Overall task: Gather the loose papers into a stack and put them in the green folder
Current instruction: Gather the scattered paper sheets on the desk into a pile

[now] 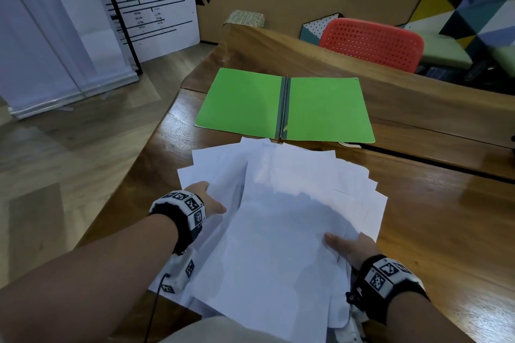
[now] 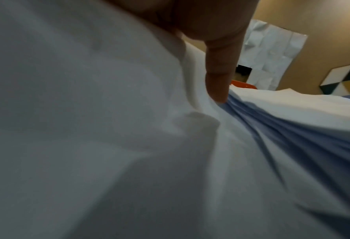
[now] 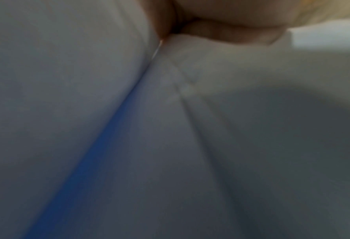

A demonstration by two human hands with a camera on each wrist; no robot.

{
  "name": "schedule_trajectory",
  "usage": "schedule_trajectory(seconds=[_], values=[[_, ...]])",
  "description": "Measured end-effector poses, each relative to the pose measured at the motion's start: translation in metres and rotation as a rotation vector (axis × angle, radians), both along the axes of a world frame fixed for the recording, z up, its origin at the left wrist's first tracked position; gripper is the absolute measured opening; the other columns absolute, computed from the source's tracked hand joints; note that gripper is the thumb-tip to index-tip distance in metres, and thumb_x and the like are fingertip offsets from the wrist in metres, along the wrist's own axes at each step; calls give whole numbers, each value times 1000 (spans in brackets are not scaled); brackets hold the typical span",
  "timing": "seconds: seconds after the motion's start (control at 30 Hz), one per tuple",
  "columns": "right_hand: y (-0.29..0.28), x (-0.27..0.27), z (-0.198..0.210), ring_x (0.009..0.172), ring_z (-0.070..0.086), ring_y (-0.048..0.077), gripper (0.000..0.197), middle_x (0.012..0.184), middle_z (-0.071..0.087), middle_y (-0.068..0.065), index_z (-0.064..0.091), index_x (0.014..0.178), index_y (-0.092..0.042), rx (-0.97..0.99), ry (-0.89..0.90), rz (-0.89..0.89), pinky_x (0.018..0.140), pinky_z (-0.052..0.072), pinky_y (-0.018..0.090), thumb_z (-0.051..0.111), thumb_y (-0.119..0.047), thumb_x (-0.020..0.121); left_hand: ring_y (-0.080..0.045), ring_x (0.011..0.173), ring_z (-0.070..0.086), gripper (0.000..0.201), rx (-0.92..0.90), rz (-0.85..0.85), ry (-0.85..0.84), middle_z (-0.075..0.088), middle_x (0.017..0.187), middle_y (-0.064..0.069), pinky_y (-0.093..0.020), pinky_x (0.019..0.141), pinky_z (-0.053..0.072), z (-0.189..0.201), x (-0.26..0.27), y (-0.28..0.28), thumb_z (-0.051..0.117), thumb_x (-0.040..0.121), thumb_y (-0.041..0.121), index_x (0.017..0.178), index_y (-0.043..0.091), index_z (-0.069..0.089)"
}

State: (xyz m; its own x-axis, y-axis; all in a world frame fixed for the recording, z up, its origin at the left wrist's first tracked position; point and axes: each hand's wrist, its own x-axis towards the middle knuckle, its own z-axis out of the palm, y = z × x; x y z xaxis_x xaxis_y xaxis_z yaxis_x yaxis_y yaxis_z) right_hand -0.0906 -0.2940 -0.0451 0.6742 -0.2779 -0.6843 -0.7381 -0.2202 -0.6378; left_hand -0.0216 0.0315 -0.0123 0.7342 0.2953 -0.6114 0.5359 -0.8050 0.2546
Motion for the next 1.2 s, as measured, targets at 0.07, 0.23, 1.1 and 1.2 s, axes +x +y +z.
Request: schedule_trajectory(seconds=[0.07, 0.23, 1.1, 1.2], values=[[1, 0, 2, 89, 64, 36, 59, 102, 68, 16, 61, 115, -5, 10, 3, -8, 65, 50, 34, 81, -34, 68, -30, 125, 49, 79, 15, 25, -47, 47, 140, -10, -37, 100, 42, 1, 1, -3, 69, 74, 33, 140, 14, 32], [3, -1, 7, 86, 63, 35, 58, 99, 68, 16, 60, 113, -4, 1, -1, -1, 70, 51, 36, 81, -35, 68, -33, 119, 52, 81, 117, 41, -59, 43, 136, -13, -44, 99, 44, 2, -1, -14, 71, 66, 36, 135, 16, 35], [11, -3, 11, 76, 65, 32, 49, 90, 68, 17, 63, 107, 3, 48, -13, -90, 62, 50, 31, 82, -20, 69, -3, 67, 60, 21, -623, 62, -843, 62, 71, 17, -22, 59, 49, 187, -22, -14, 81, 66, 23, 69, 31, 62], [10, -4, 18, 71, 62, 28, 45, 84, 67, 14, 62, 106, 4, -16, -21, -20, 53, 42, 26, 79, -23, 74, -18, 69, 70, 25, -865, 167, -927, 73, 79, 3, -31, 66, 56, 209, -18, -6, 86, 56, 24, 76, 22, 71]])
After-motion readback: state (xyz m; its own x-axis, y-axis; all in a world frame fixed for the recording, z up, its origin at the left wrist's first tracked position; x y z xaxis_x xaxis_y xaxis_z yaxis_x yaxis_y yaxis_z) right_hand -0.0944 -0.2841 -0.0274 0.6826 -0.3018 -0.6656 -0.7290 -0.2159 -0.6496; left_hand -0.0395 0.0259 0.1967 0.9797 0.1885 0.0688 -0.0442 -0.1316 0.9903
